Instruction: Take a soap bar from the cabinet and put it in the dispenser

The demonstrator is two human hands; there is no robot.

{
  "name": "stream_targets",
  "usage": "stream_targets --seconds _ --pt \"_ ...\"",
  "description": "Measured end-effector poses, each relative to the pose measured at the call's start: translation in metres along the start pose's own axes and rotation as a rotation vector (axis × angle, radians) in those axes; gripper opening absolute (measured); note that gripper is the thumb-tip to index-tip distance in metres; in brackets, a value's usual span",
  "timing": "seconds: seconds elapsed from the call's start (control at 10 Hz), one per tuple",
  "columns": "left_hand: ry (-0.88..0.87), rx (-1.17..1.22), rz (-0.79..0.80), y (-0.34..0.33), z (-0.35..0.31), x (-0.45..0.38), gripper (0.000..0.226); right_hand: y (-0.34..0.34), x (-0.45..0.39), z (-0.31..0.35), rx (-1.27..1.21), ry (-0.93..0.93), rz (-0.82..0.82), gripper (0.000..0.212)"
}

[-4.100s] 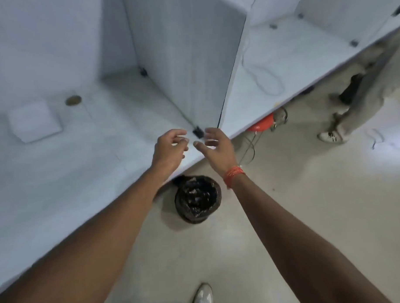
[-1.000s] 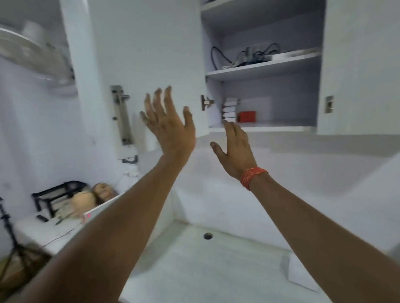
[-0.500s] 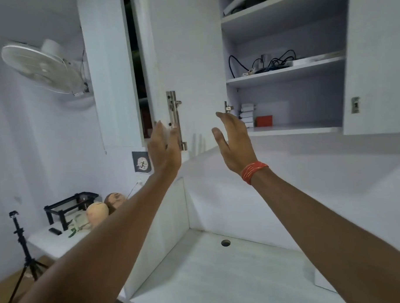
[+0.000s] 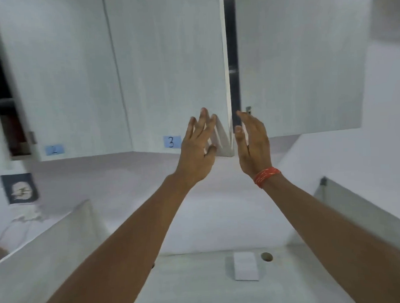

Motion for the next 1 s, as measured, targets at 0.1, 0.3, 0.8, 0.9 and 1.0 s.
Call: stream_targets --seconds 0.1,0.3,0.8,0.9,1.0 --pt "0.058 -0.219 0.127 -0.079 0.002 -0.033 0.079 0.013 -0.019 -0.061 0.229 0.040 0.056 0.050" --pt "0.142 -0.412 0.147 -0.148 0.016 -0.065 0.077 0.000 -0.058 -0.161 0.590 -0.068 0.272 0.062" --pt "0.163 -0.408 0.151 -0.188 0.043 -0.086 0.077 -0.023 -0.065 -0.214 0.671 -0.064 0.328 0.078" --pt "0.240 -0.059 0.128 -0.165 0.037 -0.084 0.077 -0.011 -0.070 -0.196 0.507 -0.161 0.376 0.084" --pt "0.450 0.498 0.004 -0.122 0.033 -0.072 0.075 0.022 -0.075 -0.162 -0.066 -0.389 0.244 0.086"
Point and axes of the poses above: each hand's wrist, its own x-axis away from the middle knuckle, its own y-axis out of the back of the hand, z = x × y, the point moved 9 cm from there along -x, towards the middle knuckle, and after that the axes turned 10 degrees about -x, right-handed, at the moved point
